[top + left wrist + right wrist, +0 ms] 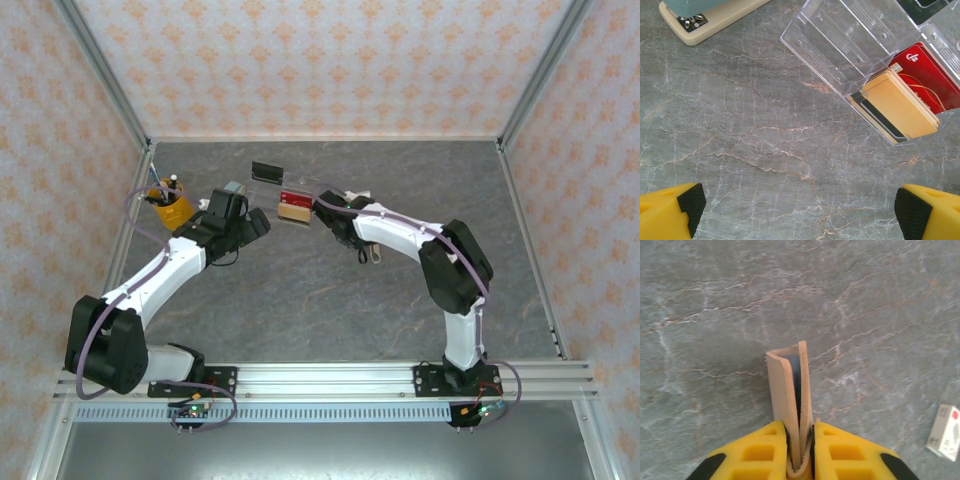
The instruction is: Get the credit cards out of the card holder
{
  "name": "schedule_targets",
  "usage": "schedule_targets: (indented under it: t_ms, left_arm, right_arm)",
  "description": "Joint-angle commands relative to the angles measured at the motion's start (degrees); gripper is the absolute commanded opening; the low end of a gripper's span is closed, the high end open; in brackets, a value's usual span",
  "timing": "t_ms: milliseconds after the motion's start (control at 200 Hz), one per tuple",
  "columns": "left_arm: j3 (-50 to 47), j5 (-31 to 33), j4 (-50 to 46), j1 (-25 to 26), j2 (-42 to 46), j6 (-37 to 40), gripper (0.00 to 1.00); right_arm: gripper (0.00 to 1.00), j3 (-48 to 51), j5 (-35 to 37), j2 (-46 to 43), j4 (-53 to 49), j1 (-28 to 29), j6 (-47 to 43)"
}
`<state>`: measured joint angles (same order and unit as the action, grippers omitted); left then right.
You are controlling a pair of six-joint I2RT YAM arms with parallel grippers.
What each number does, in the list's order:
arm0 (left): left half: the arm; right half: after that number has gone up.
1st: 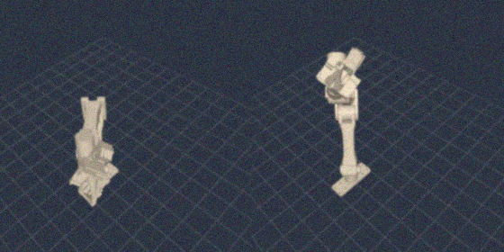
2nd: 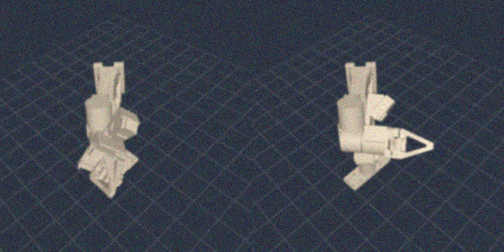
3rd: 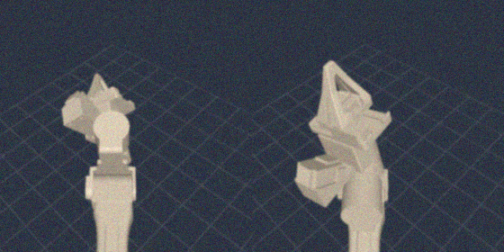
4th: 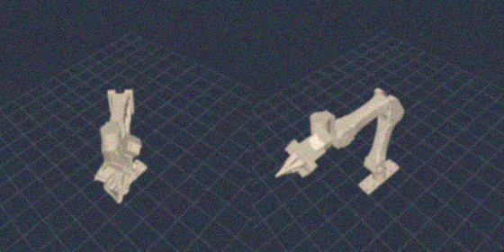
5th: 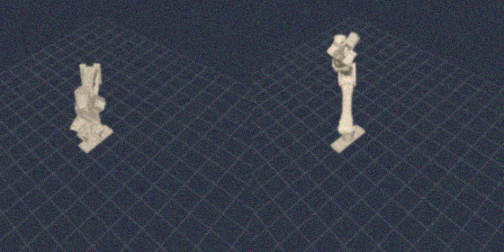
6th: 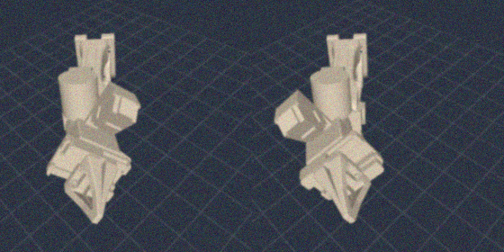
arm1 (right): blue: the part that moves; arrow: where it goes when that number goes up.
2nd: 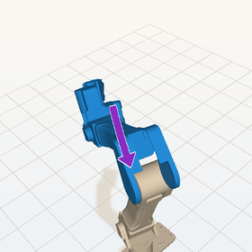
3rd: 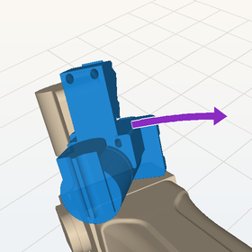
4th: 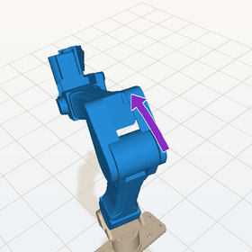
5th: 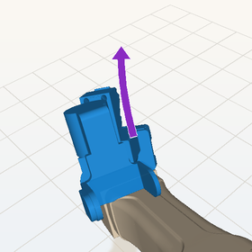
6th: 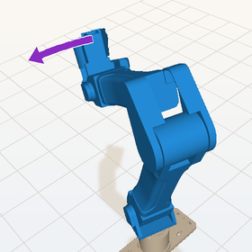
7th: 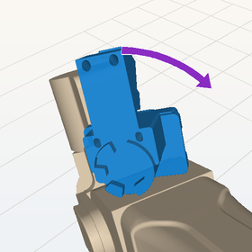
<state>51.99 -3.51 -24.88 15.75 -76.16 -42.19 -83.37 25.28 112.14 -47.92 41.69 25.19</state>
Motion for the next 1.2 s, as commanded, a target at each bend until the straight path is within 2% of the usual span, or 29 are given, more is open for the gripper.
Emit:
schedule_targets:
  t_ms: [0, 85, 175, 325, 490, 721, 881, 1016, 1196]
  left_arm:
    - [-0.2, 3.2, -1.6, -0.3, -0.2, -0.6, 1.0]
    - [-0.2, 3.5, -1.9, -0.4, 0.3, -0.7, 1.0]
    - [-0.4, 3.5, -2.1, -0.5, 0.7, -0.7, 1.0]
    - [-0.6, 3.0, -2.0, -0.6, 0.6, -0.8, 1.0]
    - [-0.8, 2.2, -1.8, -0.6, 0.7, -0.9, 1.0]
    - [-0.9, 0.5, -1.7, -0.6, 0.1, -0.7, 1.0]
    - [-0.1, -1.2, -2.4, -0.7, -0.7, -0.9, 1.0]
    - [0.2, -2.2, -2.3, -0.7, -1.6, -0.9, 1.0]
    - [0.6, -2.9, -2.0, -0.7, -2.4, -1.0, 1.0]
  right_arm:
    - [0.28, -1.3, -5.0, -0.3, 1.0, 0.9, 2.0]
    - [0.42, 0.8, -12.0, -2.6, 5.6, 0.9, 1.5]
    - [0.53, 2.7, -13.7, -5.7, 7.9, 0.5, 1.4]
    - [0.63, 6.6, -17.7, -9.6, 12.0, -3.5, 2.3]
    - [0.65, 8.5, -26.5, -8.0, 15.2, -9.6, 4.2]
    - [0.7, 4.5, -31.6, -1.2, 16.0, -13.2, 4.0]
    - [0.71, 0.6, -34.3, 3.4, 15.3, -13.2, 2.2]
    - [0.68, -0.5, -41.3, 4.9, 16.6, -13.0, -0.3]
    - [0.67, -1.2, -45.6, 4.6, 16.9, -9.4, -5.2]
